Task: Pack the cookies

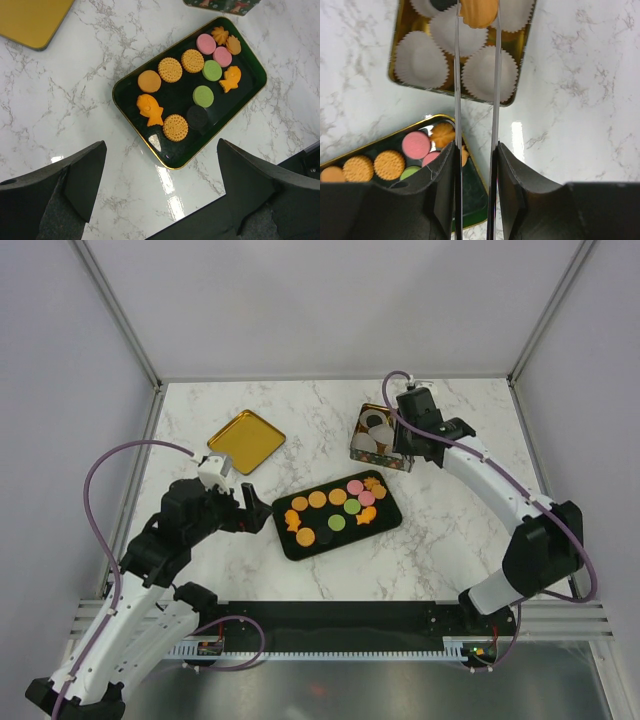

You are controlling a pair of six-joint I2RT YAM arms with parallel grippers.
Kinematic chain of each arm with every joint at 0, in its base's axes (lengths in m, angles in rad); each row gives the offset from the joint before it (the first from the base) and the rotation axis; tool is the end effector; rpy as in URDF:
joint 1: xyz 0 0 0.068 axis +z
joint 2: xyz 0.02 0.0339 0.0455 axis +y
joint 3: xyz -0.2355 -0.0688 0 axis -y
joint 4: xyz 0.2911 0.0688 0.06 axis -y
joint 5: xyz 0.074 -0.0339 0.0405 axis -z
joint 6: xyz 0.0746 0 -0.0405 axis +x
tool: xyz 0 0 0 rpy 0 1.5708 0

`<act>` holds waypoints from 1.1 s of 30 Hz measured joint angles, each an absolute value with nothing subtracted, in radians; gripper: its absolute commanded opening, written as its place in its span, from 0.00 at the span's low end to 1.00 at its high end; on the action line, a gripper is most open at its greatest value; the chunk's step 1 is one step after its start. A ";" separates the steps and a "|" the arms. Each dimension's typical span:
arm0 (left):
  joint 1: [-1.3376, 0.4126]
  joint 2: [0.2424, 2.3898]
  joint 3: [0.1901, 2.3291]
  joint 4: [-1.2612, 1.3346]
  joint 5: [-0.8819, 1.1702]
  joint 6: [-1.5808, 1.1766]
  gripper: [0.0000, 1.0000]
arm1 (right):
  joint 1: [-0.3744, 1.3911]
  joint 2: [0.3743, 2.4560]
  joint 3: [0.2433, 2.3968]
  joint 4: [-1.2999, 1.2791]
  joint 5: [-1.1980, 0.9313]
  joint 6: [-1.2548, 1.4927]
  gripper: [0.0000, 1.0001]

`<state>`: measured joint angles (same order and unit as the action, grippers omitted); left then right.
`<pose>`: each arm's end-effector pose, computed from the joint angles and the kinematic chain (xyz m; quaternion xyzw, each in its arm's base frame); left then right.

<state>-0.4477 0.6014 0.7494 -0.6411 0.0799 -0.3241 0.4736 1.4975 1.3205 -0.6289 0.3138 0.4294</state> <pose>0.2098 -0.1073 0.2788 0.0734 0.8547 -0.2248 0.4621 0.3667 0.1621 0.2516 0.0380 0.9174 0.0304 0.3949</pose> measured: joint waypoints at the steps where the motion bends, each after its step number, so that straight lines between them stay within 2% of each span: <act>1: -0.448 0.605 0.749 -0.641 0.080 -0.324 1.00 | 0.445 1.526 1.324 -0.621 0.308 0.427 0.31; 8: -0.454 0.617 0.748 -0.641 0.080 -0.324 1.00 | 0.343 1.662 1.325 -0.581 0.259 0.418 0.30; 21: -0.456 0.629 0.748 -0.641 0.080 -0.324 1.00 | 0.317 1.716 1.336 -0.522 0.240 0.418 0.32; 30: -0.456 0.631 0.748 -0.641 0.080 -0.324 1.00 | 0.314 1.746 1.336 -0.511 0.240 0.418 0.55; 33: -0.456 0.633 0.748 -0.641 0.080 -0.324 1.00 | 0.313 1.742 1.336 -0.511 0.237 0.416 0.59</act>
